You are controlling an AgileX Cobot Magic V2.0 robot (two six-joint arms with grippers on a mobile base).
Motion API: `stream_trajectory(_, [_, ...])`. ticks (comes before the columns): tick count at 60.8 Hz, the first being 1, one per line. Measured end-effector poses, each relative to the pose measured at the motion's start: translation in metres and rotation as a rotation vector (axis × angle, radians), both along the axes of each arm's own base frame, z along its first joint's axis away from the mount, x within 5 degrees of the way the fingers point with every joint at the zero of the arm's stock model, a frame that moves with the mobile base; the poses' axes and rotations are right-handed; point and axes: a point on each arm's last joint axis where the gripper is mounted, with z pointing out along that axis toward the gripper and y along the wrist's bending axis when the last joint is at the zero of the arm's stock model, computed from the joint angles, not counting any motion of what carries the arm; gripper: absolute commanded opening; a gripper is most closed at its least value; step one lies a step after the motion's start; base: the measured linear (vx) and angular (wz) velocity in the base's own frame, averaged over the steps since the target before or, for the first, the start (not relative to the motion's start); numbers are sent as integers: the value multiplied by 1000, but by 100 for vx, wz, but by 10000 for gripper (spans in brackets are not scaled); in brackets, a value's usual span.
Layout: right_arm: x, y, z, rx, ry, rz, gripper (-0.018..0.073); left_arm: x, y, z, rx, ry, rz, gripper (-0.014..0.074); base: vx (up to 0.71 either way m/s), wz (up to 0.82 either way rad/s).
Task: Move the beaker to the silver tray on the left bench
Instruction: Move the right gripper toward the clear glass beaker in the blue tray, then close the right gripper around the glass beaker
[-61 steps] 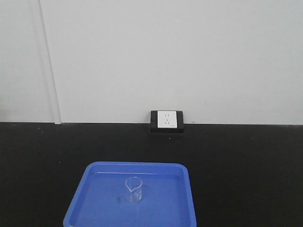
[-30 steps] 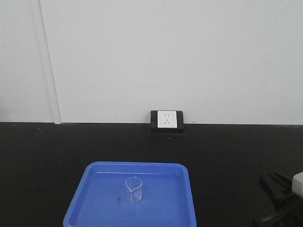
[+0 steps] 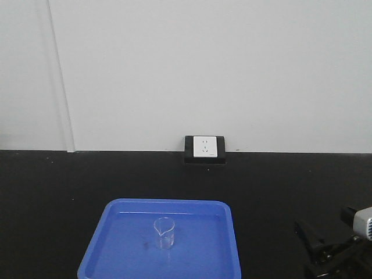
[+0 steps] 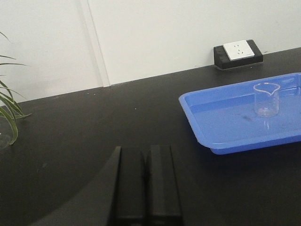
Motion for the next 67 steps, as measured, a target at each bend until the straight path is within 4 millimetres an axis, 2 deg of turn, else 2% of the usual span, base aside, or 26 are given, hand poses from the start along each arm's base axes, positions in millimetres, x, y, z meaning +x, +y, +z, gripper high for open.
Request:
stream_trajectory(8, [8, 2, -9, 74, 54, -10, 687, 0, 0, 0, 0, 0, 0, 1, 0, 0])
stream_trajectory(19, [33, 20, -41, 74, 129, 71, 677, 0, 0, 0, 0, 0, 0, 1, 0, 0])
stream_trajectory(30, [71, 75, -69, 28, 137, 286, 671, 0, 0, 0, 0, 0, 0, 1, 0, 0])
stream_trajectory(38, [99, 114, -96, 10, 179, 371, 664, 0, 0, 0, 0, 0, 0, 1, 0, 0])
stream_trajectory(48, [132, 153, -121, 13, 190, 423, 655, 0, 0, 0, 0, 0, 0, 1, 0, 0])
stream_trajectory(58, [161, 177, -143, 48, 201, 431, 652, 0, 0, 0, 0, 0, 0, 1, 0, 0])
stream_trajectory(67, [182, 187, -161, 56, 240, 411, 648, 0, 0, 0, 0, 0, 0, 1, 0, 0])
